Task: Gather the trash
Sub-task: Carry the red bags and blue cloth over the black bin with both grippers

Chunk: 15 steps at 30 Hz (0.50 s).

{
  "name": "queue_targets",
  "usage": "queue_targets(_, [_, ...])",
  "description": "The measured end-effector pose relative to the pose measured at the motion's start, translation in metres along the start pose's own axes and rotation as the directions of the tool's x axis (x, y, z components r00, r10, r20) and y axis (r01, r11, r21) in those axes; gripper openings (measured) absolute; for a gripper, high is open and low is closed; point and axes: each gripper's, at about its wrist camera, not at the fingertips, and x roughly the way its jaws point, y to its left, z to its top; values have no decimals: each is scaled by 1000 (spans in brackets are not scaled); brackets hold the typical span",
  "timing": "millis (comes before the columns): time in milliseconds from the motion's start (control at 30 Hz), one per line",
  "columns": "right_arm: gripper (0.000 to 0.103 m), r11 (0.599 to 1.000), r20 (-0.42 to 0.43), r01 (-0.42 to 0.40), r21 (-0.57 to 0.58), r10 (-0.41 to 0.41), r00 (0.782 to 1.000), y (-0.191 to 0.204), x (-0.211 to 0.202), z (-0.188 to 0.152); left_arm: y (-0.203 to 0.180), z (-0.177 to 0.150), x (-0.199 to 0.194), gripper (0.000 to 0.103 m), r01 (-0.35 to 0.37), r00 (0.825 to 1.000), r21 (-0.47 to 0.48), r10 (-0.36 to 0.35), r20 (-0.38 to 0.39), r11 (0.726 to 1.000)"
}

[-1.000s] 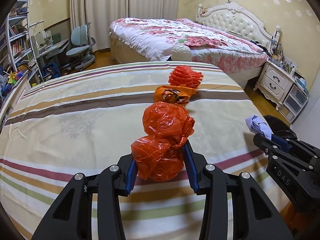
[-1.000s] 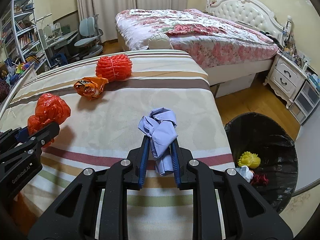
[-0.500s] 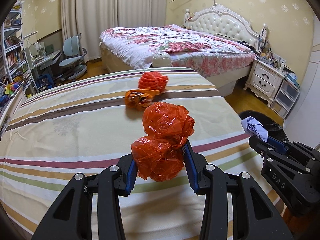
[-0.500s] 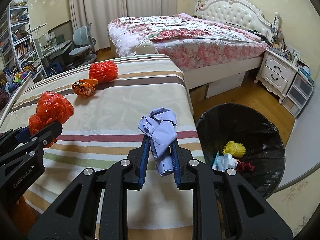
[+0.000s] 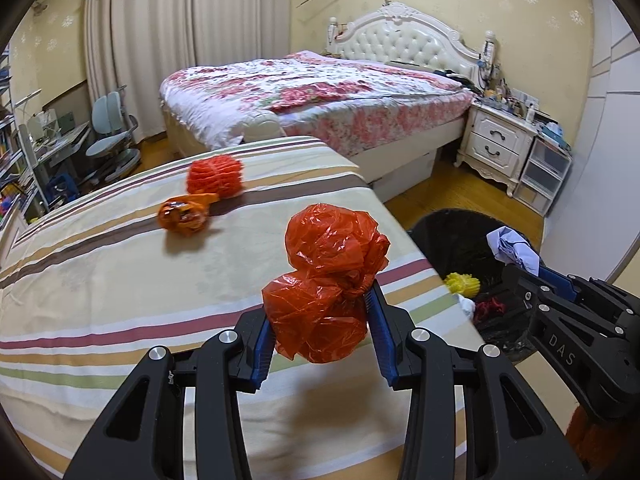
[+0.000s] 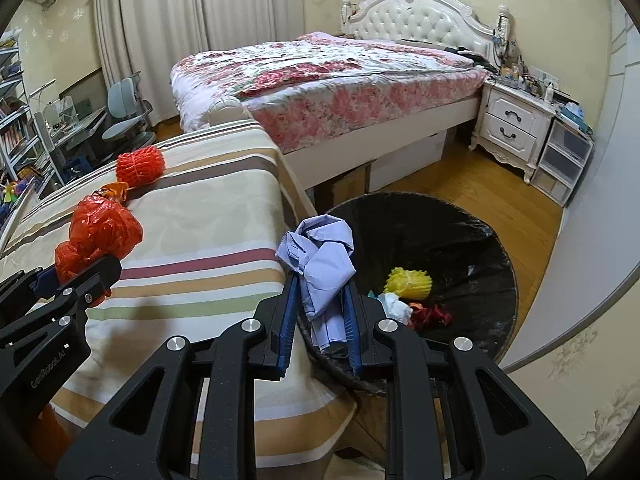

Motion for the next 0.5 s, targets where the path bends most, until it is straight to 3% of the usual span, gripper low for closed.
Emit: queue_targets(500, [21, 992, 11, 81, 97, -82, 997, -62, 17, 13, -74, 21, 33, 42, 67, 998, 110, -68, 8, 992])
